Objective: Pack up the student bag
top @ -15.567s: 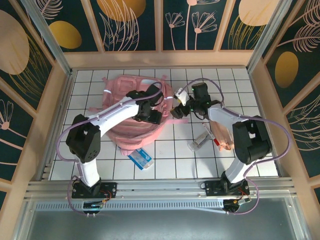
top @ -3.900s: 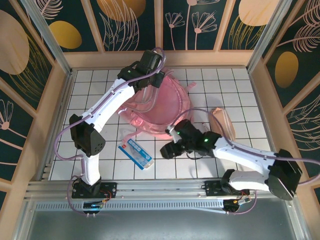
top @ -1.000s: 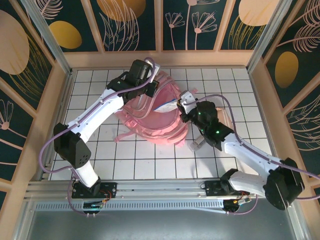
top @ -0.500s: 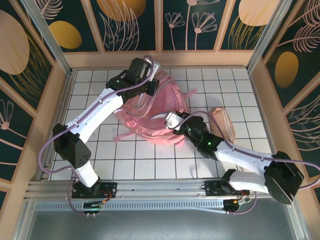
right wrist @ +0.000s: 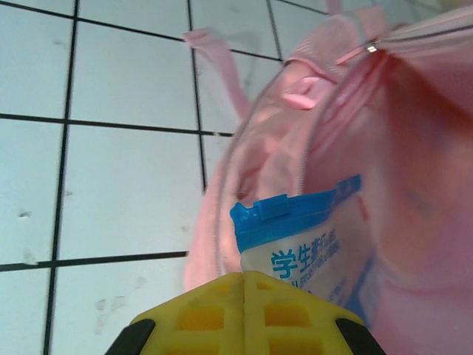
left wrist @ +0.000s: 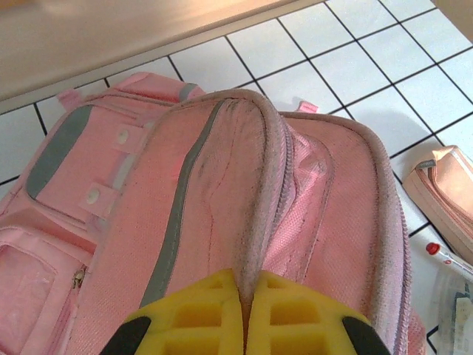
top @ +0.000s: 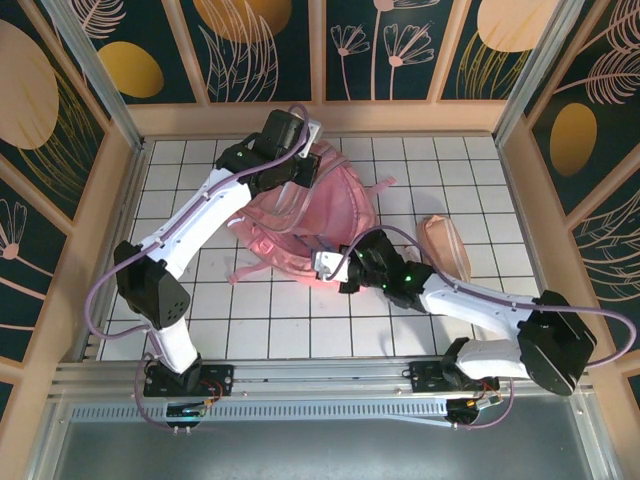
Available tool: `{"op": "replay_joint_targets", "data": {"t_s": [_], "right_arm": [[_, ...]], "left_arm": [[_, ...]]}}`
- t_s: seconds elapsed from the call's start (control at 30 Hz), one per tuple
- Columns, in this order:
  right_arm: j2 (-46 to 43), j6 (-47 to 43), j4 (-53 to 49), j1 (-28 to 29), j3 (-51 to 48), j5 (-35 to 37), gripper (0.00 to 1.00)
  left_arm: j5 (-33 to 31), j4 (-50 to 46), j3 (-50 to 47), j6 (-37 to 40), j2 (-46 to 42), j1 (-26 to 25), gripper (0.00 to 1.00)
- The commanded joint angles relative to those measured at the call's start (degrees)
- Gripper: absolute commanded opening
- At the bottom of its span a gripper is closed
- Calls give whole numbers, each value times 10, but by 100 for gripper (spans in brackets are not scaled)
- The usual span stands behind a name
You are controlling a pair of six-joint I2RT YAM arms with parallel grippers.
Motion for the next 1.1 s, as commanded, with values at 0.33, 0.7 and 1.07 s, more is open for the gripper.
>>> {"op": "replay_joint_targets", "data": {"t_s": [0.33,0.7,1.07], "right_arm": [[-37,2,55,-107,123,42,0],[30,-75,157,-162,174,193,0],[65,-93,320,-127,99,266,0]], "left_arm": [[18,47,52,-27,-2,-1,0],[6,64,33,-38,-6,-1,0],[5,21,101,-76,35,-2,0]]}}
